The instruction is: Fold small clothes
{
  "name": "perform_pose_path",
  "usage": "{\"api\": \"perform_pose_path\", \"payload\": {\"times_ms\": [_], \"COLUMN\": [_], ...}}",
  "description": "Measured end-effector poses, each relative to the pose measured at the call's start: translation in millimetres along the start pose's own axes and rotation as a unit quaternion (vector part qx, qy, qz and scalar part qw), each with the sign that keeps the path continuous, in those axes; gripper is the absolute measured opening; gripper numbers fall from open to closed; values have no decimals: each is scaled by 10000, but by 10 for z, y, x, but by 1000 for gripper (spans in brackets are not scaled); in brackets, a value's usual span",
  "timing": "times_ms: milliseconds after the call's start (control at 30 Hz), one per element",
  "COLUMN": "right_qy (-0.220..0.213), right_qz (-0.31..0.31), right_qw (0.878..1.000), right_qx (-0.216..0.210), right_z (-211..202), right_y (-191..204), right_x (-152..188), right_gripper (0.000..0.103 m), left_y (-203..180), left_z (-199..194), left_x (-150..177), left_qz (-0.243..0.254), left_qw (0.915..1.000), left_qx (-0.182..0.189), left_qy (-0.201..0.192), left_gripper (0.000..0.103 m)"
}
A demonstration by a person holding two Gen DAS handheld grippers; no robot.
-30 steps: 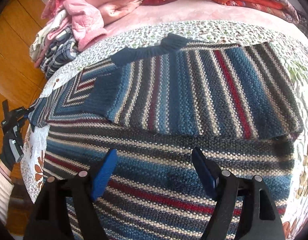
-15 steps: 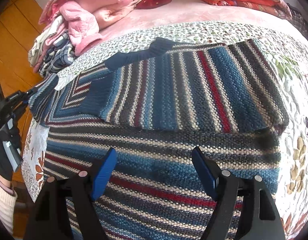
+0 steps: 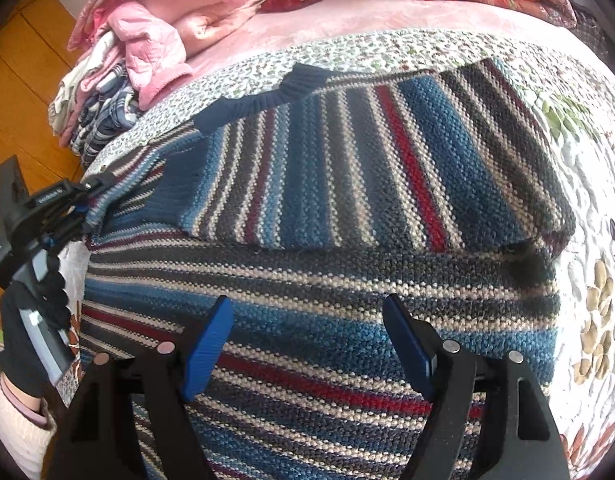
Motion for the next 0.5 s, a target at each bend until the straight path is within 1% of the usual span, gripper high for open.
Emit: {"api": "perform_pose_path", "payload": {"times_ms": [33,167,267,400,433,500], "right_qy": [11,43,57,46,44,23], "right_qz": [-10,-22,0,-11,-17,-30], "right_qw": [10000,10000,10000,10000,10000,9999], "right_qx": [12,28,34,6,-21,-110], "right_z": [5,2,-8,-50,-61,-80], "right_y": [-1,3,5,45,64,134], "right_x": [7,19,3,-49,-70,-134], "right_gripper": [78,78,78,78,78,78], "left_y": [43,201,267,311,335,353], "left_z": [76,201,138,-220,-384,-651], "left_x": [56,167,247,379,378,294], "left_qz": [-37,-154,-123,145,202,345], "left_qw": [9999,9991,9986,9973,9971,9981], "left_qx": [-56,-152,-29,196,315,341], "left_qy": [117,377,519,686,656,385], "left_gripper": [14,14,16,20,20,20]}}
Point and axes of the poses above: each gripper's, at about its wrist camera, not at the fingertips, and z roughly the way its jaws point, y to its left, x to its underside, the point moved 6 cm from there along z, roughly the way its jaws point, and after that the axes turned 14 degrees about -z, right-handed, at the moved point
